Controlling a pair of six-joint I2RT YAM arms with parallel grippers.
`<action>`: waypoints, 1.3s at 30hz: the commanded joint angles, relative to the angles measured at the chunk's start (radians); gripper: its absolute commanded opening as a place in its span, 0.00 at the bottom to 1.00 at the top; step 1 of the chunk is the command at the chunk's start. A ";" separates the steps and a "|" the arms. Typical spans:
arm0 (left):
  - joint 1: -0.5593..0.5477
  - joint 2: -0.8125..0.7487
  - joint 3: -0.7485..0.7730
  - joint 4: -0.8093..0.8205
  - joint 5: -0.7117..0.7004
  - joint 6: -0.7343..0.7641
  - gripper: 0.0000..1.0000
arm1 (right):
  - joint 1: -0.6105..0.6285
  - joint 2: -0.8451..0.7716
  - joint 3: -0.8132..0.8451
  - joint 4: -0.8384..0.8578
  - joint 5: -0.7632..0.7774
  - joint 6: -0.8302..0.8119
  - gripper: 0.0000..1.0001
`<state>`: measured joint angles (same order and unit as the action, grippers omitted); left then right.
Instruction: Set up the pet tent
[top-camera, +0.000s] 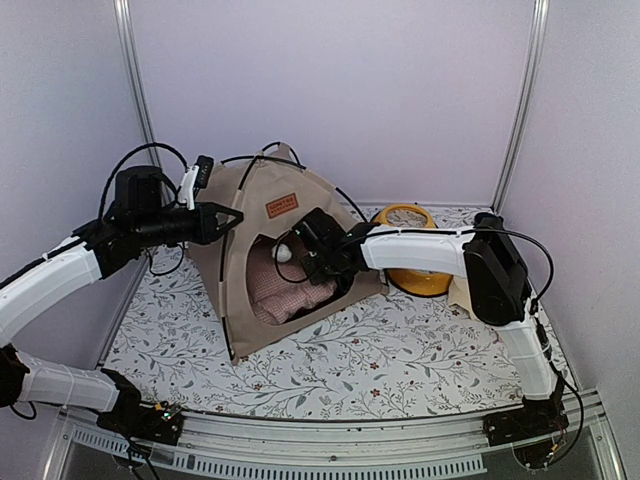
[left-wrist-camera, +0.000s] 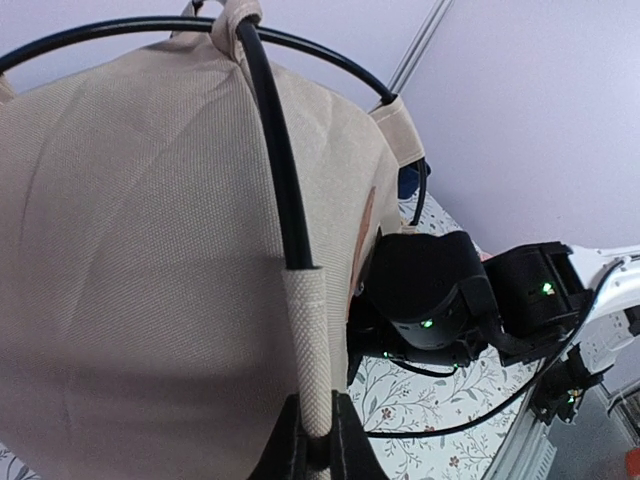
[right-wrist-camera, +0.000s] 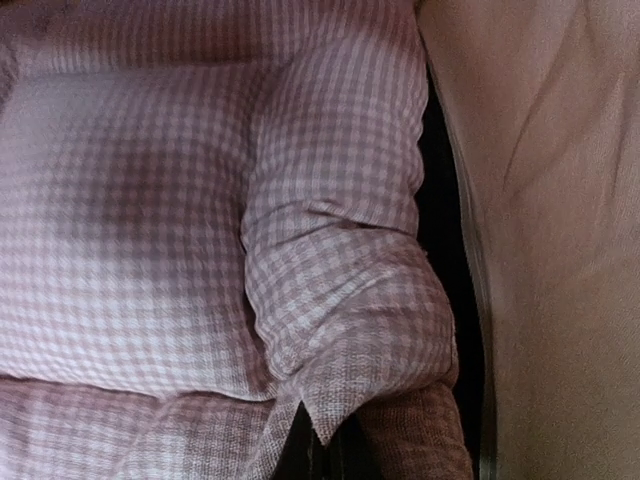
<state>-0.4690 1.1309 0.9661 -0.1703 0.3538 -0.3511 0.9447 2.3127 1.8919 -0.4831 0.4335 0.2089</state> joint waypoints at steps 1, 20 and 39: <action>0.009 -0.010 0.024 0.000 0.074 0.033 0.00 | -0.002 -0.010 0.074 0.099 -0.032 -0.045 0.00; 0.027 -0.057 0.017 -0.036 -0.088 0.017 0.00 | -0.040 -0.023 -0.065 0.147 -0.083 0.023 0.13; 0.070 -0.081 0.015 0.074 -0.217 0.114 0.01 | 0.031 -0.310 -0.217 0.228 -0.266 0.031 0.90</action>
<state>-0.4343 1.0660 0.9672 -0.2031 0.1932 -0.2905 0.9684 2.1105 1.7069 -0.3164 0.2501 0.2466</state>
